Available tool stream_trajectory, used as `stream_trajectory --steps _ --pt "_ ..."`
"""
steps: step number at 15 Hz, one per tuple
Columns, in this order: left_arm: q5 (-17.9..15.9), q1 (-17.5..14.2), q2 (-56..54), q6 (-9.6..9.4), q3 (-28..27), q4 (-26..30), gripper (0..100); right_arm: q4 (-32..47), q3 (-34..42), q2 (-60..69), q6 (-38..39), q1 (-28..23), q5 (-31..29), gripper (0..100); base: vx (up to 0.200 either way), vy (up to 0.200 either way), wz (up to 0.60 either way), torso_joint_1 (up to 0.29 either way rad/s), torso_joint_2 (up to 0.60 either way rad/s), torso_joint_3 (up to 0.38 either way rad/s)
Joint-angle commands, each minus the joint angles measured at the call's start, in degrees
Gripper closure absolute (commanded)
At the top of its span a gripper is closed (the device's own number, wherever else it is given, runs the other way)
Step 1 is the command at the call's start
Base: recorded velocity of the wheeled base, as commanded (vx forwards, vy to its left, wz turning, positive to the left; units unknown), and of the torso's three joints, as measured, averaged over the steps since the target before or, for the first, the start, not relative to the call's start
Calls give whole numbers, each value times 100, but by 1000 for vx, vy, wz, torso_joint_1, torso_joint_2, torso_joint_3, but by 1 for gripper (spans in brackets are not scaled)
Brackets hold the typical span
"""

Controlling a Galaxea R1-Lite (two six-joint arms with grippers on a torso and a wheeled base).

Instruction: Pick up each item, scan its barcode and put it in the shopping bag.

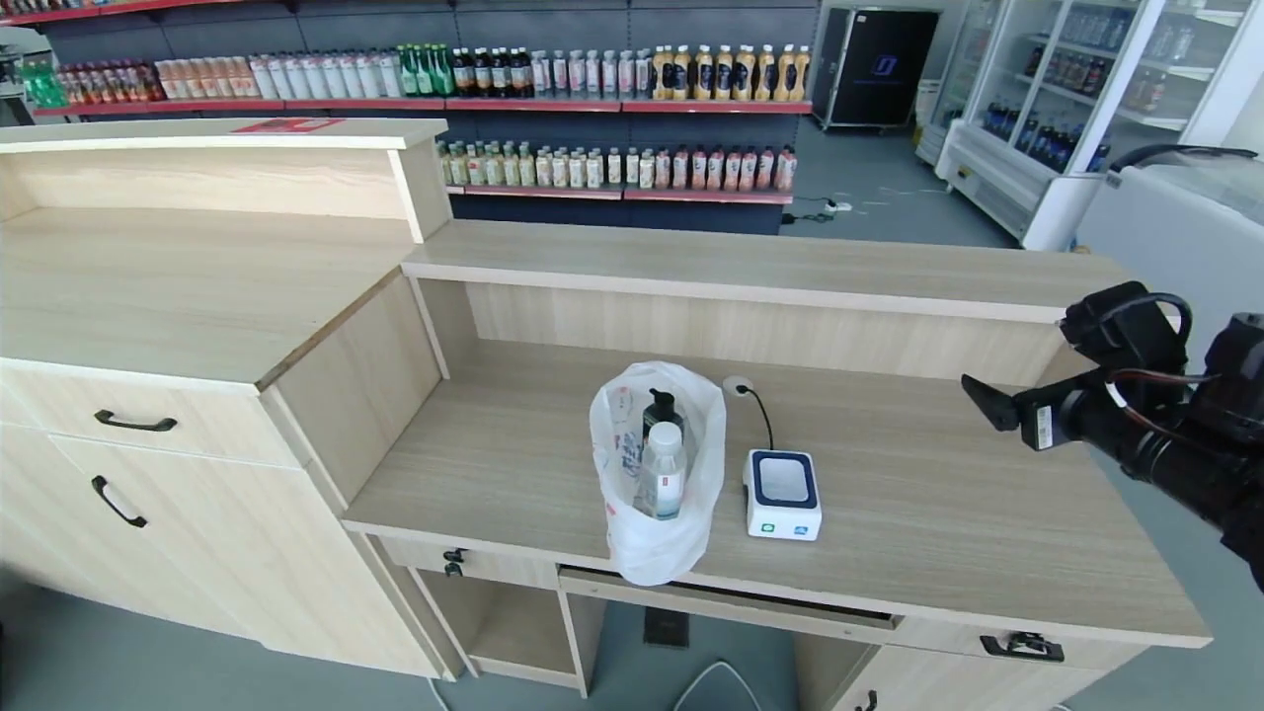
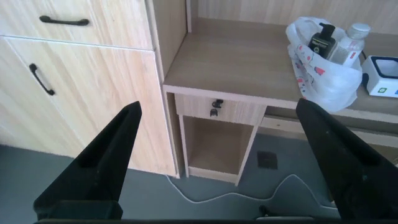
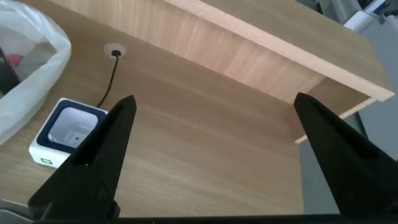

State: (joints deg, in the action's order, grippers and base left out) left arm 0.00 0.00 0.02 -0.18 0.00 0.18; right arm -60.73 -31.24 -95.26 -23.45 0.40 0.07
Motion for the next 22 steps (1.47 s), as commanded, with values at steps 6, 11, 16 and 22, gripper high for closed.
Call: stream_trajectory --steps 6,11,16,22 --pt "0 0 -2 1 0 -1 0 457 1129 1809 1818 223 -649 0 0 0 -300 0 -1 0" --pt "0 0 -2 1 0 -1 0 1670 2799 4507 1827 601 -965 0 0 0 0 0 0 0" --pt "0 0 -2 1 0 -1 0 4280 3124 7320 2214 601 -913 0 0 0 0 0 0 0" --pt "0 0 -2 1 0 -1 0 6073 3124 9517 2196 13 37 0 0 0 0 0 0 0"
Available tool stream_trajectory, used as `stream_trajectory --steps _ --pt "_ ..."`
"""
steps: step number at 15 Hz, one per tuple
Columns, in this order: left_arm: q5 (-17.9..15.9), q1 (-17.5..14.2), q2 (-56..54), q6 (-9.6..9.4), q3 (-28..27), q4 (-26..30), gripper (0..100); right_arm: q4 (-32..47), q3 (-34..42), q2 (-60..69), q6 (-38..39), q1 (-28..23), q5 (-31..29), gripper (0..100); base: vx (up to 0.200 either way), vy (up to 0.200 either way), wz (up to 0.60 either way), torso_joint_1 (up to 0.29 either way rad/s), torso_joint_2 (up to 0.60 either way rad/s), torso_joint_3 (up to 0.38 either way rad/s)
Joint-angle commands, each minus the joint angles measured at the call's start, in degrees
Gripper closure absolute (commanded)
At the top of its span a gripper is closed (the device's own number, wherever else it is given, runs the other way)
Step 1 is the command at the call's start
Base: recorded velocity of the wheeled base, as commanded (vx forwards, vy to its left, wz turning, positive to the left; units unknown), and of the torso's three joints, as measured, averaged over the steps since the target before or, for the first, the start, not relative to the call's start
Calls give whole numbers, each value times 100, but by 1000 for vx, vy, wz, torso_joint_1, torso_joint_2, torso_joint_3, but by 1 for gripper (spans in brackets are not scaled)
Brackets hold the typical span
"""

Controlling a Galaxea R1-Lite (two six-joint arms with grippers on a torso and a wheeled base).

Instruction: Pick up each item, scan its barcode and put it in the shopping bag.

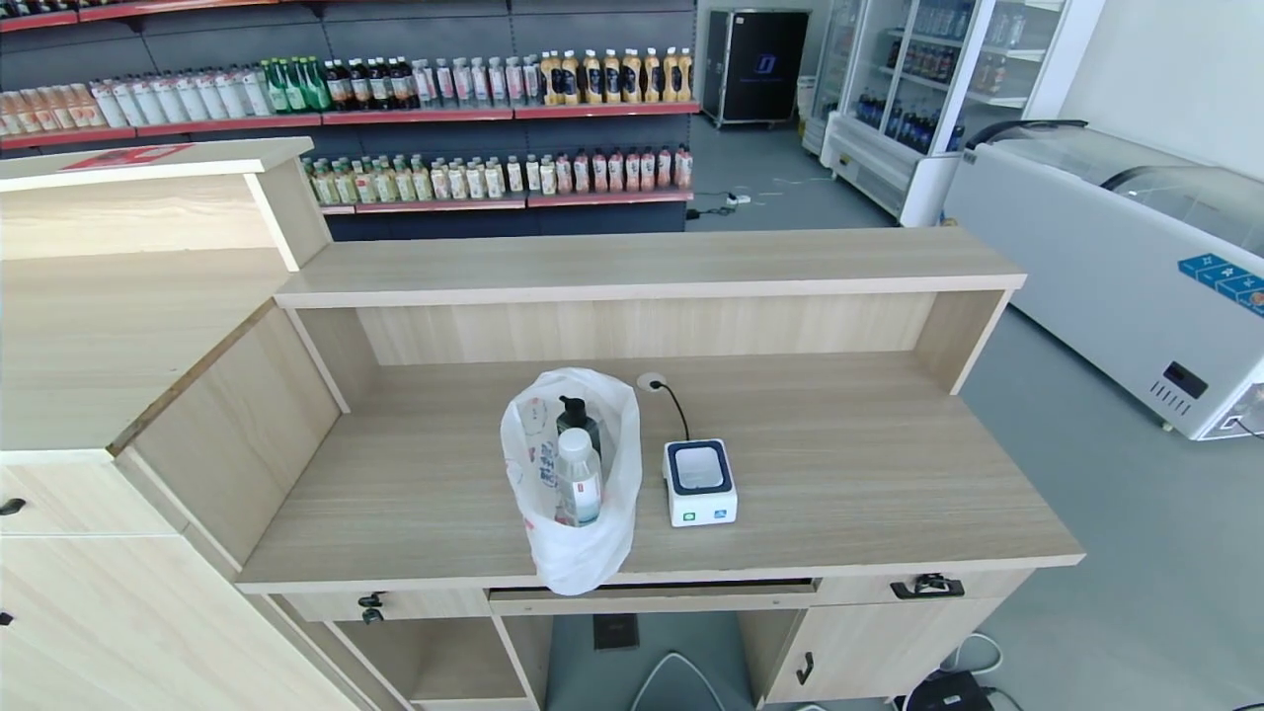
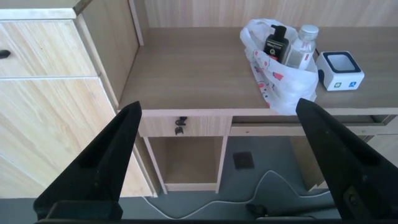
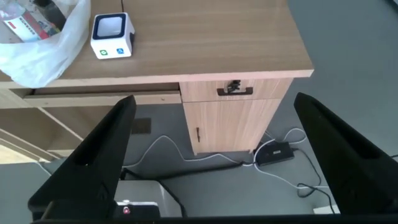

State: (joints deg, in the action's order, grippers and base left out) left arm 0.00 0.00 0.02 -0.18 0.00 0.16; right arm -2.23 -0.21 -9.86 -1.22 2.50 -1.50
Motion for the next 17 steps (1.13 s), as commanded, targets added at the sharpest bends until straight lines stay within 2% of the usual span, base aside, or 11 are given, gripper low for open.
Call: stream_trajectory --steps 1,17 --pt "0 0 -2 1 0 2 0 223 21 986 -28 -206 194 0 0 0 0 0 0 0" --pt "0 0 -2 1 0 2 0 258 12 986 -19 -206 185 0 0 0 0 0 0 0"
